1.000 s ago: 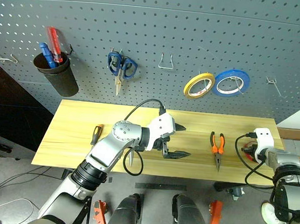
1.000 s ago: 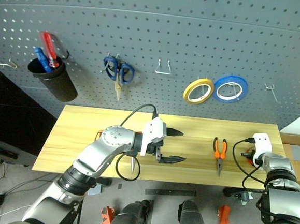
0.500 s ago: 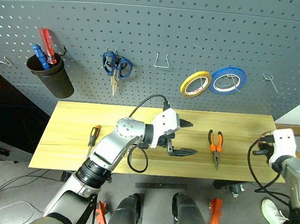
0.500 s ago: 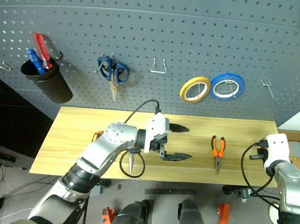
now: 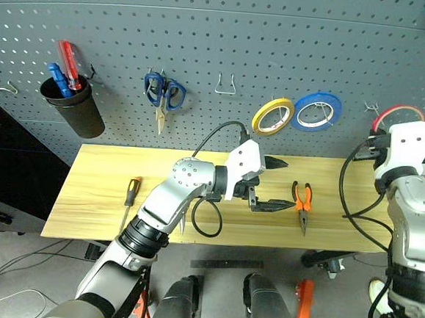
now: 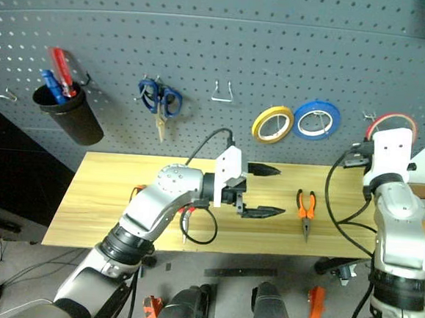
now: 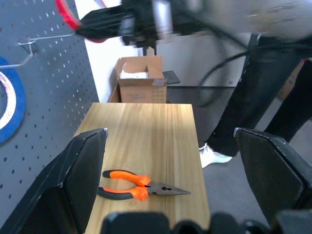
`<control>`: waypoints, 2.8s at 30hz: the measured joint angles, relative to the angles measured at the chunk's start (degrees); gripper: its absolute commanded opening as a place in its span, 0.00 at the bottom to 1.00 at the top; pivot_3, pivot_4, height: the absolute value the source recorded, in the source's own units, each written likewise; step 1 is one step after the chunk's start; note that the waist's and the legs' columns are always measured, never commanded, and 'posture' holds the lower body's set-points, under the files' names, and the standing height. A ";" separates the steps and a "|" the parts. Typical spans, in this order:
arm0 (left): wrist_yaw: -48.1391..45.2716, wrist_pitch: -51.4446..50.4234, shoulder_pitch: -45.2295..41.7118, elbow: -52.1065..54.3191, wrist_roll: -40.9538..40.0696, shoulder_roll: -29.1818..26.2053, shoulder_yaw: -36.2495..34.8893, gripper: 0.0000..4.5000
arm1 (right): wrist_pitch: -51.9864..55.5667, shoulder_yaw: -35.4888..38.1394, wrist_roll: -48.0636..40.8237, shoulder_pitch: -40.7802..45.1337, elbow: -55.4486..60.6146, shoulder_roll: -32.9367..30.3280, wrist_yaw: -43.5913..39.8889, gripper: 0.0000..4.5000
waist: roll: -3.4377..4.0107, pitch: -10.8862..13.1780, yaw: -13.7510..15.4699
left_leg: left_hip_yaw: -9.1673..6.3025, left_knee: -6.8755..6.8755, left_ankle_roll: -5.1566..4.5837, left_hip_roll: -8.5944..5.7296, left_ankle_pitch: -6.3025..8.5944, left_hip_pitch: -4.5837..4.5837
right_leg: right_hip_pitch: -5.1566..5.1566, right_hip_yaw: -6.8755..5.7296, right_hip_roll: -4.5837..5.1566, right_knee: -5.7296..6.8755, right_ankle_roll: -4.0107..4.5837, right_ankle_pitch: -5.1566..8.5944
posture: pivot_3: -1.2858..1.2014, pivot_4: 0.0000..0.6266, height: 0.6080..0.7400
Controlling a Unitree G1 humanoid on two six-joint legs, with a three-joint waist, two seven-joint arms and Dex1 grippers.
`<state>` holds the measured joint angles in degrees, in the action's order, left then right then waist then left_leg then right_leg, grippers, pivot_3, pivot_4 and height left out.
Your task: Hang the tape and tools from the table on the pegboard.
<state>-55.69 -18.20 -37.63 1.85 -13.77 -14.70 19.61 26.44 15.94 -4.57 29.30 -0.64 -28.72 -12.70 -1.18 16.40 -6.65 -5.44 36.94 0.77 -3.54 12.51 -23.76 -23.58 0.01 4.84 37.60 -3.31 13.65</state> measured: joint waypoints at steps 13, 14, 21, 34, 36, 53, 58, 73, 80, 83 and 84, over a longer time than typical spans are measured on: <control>0.52 1.40 -0.05 -1.01 0.99 -1.20 -0.33 1.00 | -9.06 -2.43 -2.24 -0.45 -7.97 0.20 -5.34 0.48 | 0.00 0.00 0.10 | 0.73 -0.01 -0.09 -0.01 0.05 -0.15 | -0.51 0.77 0.00 0.18 -0.17 -0.10 | 0.43 0.40 1.00; 0.23 2.71 -0.04 -1.83 1.87 -2.04 -0.17 1.00 | -7.30 -3.26 -2.25 -3.21 -4.26 0.37 -5.43 0.54 | 0.00 0.00 0.09 | 0.73 0.00 -0.09 0.00 0.05 -0.14 | -0.51 0.78 0.00 0.21 -0.17 -0.10 | 0.42 0.40 1.00; -3.20 11.78 1.31 -9.12 8.36 -10.31 0.31 1.00 | 15.36 -6.90 -3.57 -15.06 13.87 8.37 0.25 1.00 | -0.01 0.00 -0.22 | 0.82 0.07 -0.08 0.14 0.04 -0.08 | -0.59 0.97 -0.14 0.29 -0.18 -0.13 | 0.42 0.41 1.00; -7.88 18.57 2.30 -15.14 11.98 -16.63 0.27 1.00 | 30.00 -5.78 -2.40 -2.29 -6.33 19.35 12.54 1.00 | -0.04 -0.02 -0.47 | 0.86 -0.07 -0.12 0.15 -0.09 -0.11 | -0.70 0.98 -0.17 0.24 -0.13 -0.40 | 0.43 0.40 1.00; -7.79 18.58 2.54 -15.24 12.10 -16.87 0.11 1.00 | 28.17 -5.78 -2.20 0.57 -12.81 19.16 12.72 1.00 | -0.04 -0.01 -0.62 | 0.87 -0.07 -0.13 0.15 -0.09 -0.12 | -0.71 0.98 -0.17 0.25 -0.13 -0.40 | 0.44 0.40 1.00; -6.19 18.51 4.32 -15.24 12.43 -18.42 -2.17 1.00 | 11.29 -9.39 1.34 13.86 -42.73 17.09 10.82 0.80 | -0.26 -0.20 -1.30 | 0.84 0.04 -0.12 0.16 -0.10 -0.04 | -0.64 0.97 -0.19 0.37 -0.15 -0.41 | 0.45 0.35 1.00; -4.64 16.91 6.24 -15.21 11.47 -18.47 -4.73 1.00 | 7.87 -11.06 2.50 14.48 -45.72 17.22 10.63 0.63 | -0.54 -0.52 -1.29 | 0.83 0.06 -0.11 0.17 -0.10 -0.02 | -0.62 0.97 -0.19 0.37 -0.15 -0.42 | 0.44 0.35 1.00; 5.78 -0.29 19.28 -1.80 -2.20 -19.21 -24.61 1.00 | 23.23 -20.97 2.80 -3.57 7.56 20.46 8.87 0.63 | -0.52 -0.53 -1.25 | 0.77 -0.03 -0.06 0.22 -0.09 -0.18 | -0.90 0.98 -0.19 0.42 -0.16 -0.44 | 0.45 0.34 1.00; 13.09 -4.74 22.22 3.72 -9.07 -15.82 -32.13 1.00 | 26.38 -29.19 2.18 0.03 25.29 27.57 9.27 0.63 | -0.55 -0.55 -0.78 | 0.73 0.07 0.07 0.22 -0.20 -0.16 | -0.86 0.96 -0.21 0.36 -0.03 -0.55 | 0.46 0.33 1.00; 15.83 -4.99 22.27 4.69 -10.89 -15.10 -34.93 1.00 | 23.14 -28.92 3.07 9.59 23.82 29.86 10.07 0.63 | -0.57 -0.57 -0.59 | 0.69 0.04 0.19 0.25 -0.35 -0.11 | -0.88 0.92 -0.25 0.36 0.05 -0.69 | 0.47 0.32 1.00; 16.36 -4.99 22.25 4.78 -11.24 -15.08 -35.52 1.00 | 21.27 -28.75 3.22 12.89 22.24 30.36 10.20 0.63 | -0.58 -0.58 -0.52 | 0.67 0.02 0.22 0.29 -0.37 -0.10 | -0.89 0.92 -0.32 0.37 0.09 -0.72 | 0.47 0.31 1.00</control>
<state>-39.32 -23.19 -15.37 6.63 -25.02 -29.78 -15.91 47.71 -12.81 -1.36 42.19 21.60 1.64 -2.50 -1.76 15.82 -7.16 -4.76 36.97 0.99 -3.25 12.14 -23.86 -24.47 0.92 4.52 37.97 -3.22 12.93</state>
